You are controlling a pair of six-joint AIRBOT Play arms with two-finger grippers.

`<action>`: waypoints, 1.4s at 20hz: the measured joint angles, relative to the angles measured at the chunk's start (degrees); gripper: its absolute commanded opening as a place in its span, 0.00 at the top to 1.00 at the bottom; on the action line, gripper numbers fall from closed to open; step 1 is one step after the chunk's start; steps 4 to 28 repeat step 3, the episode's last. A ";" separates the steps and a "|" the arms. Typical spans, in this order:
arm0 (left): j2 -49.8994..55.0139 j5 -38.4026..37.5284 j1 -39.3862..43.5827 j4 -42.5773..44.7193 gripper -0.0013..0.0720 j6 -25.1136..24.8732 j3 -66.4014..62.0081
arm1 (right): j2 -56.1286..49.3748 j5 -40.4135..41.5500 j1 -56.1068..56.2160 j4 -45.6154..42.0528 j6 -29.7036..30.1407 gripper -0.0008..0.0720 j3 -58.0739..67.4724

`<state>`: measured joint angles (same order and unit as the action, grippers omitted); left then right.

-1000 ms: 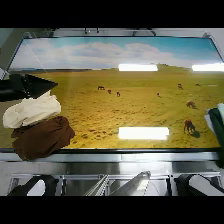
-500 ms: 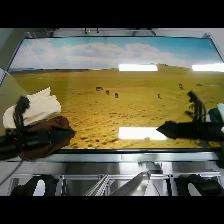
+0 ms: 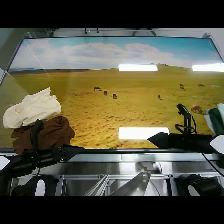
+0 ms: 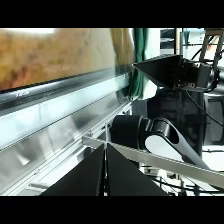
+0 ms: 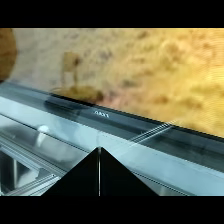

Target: Fold the shirts.

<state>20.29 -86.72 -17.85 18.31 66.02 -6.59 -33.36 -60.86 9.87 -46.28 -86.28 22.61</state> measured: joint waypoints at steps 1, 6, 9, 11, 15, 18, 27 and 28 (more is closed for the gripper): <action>-0.57 0.00 0.00 -0.04 0.96 0.00 0.17 | 0.07 0.22 0.09 0.20 0.00 0.96 -0.07; -1.53 0.00 0.00 -0.04 0.96 0.22 0.42 | 0.13 0.33 0.15 0.26 0.00 0.96 -0.17; -1.53 0.00 0.00 -0.04 0.96 0.22 0.42 | 0.13 0.33 0.15 0.26 0.00 0.96 -0.17; -1.53 0.00 0.00 -0.04 0.96 0.22 0.42 | 0.13 0.33 0.15 0.26 0.00 0.96 -0.17; -1.53 0.00 0.00 -0.04 0.96 0.22 0.42 | 0.13 0.33 0.15 0.26 0.00 0.96 -0.17; -1.53 0.00 0.00 -0.04 0.96 0.22 0.42 | 0.13 0.33 0.15 0.26 0.00 0.96 -0.17; -1.53 0.00 0.00 -0.04 0.96 0.22 0.42 | 0.13 0.33 0.15 0.26 0.00 0.96 -0.17; -1.53 0.00 0.00 -0.04 0.96 0.22 0.42 | 0.13 0.33 0.15 0.26 0.00 0.96 -0.17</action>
